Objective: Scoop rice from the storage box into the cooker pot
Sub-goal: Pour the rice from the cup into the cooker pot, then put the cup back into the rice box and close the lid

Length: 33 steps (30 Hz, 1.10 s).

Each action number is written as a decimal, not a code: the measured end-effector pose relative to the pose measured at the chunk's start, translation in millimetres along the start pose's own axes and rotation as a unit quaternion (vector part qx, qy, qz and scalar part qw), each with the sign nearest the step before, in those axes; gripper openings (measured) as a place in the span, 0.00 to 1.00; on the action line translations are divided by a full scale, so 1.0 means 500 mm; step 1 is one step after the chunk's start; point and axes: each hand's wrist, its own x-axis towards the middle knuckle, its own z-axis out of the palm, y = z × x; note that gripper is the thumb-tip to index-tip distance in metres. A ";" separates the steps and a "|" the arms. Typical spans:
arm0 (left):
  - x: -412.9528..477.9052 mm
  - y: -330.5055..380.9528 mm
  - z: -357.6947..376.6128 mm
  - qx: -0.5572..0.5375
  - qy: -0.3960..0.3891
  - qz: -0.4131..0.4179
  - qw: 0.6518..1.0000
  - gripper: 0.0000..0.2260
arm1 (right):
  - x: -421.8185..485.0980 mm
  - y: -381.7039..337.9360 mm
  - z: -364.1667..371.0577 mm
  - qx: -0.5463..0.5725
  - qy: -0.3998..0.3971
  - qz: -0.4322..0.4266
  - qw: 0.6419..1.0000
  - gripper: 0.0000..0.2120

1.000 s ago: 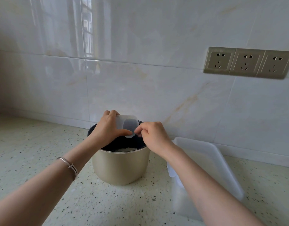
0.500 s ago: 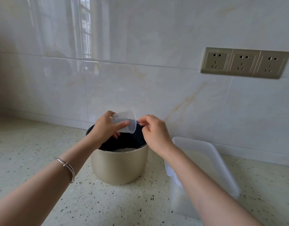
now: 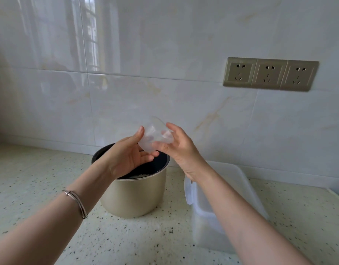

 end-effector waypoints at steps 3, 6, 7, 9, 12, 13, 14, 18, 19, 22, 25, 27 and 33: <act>0.005 -0.014 0.056 0.018 -0.014 -0.016 1.000 0.24 | -0.011 -0.016 -0.024 -0.003 0.070 -0.031 0.997 0.34; 0.016 -0.035 0.108 0.065 0.041 -0.002 0.997 0.25 | -0.024 -0.024 -0.073 -0.040 0.146 -0.054 0.987 0.34; 0.018 -0.043 0.124 0.082 0.056 0.004 0.995 0.23 | -0.029 -0.025 -0.095 -0.059 0.176 -0.059 0.981 0.34; 0.025 -0.062 0.152 0.114 0.065 0.009 0.991 0.19 | -0.041 -0.024 -0.148 -0.096 0.238 -0.062 0.965 0.34; 0.036 -0.097 0.189 0.184 0.063 0.004 0.981 0.19 | -0.069 -0.012 -0.236 -0.134 0.303 -0.045 0.942 0.35; 0.039 -0.110 0.200 0.209 0.062 0.004 0.976 0.20 | -0.080 -0.005 -0.263 -0.145 0.316 -0.035 0.937 0.35; 0.042 -0.123 0.211 0.232 0.062 0.003 0.971 0.21 | -0.095 0.002 -0.288 -0.157 0.325 -0.022 0.932 0.36; 0.058 -0.173 0.246 0.284 0.084 0.005 0.955 0.22 | -0.160 0.033 -0.367 -0.203 0.339 0.031 0.918 0.37; 0.062 -0.184 0.252 0.291 0.091 0.005 0.952 0.23 | -0.175 0.042 -0.383 -0.212 0.340 0.045 0.915 0.38; 0.067 -0.209 0.259 0.323 0.112 0.009 0.940 0.28 | -0.212 0.072 -0.419 -0.236 0.332 0.096 0.908 0.39; 0.071 -0.218 0.253 0.358 0.116 0.013 0.926 0.31 | -0.239 0.107 -0.439 -0.247 0.321 0.130 0.905 0.39; 0.073 -0.223 0.246 0.385 0.112 0.011 0.916 0.31 | -0.251 0.131 -0.446 -0.254 0.312 0.154 0.902 0.39; 0.071 -0.230 0.233 0.419 0.105 0.006 0.902 0.31 | -0.269 0.189 -0.450 -0.277 0.302 0.196 0.891 0.41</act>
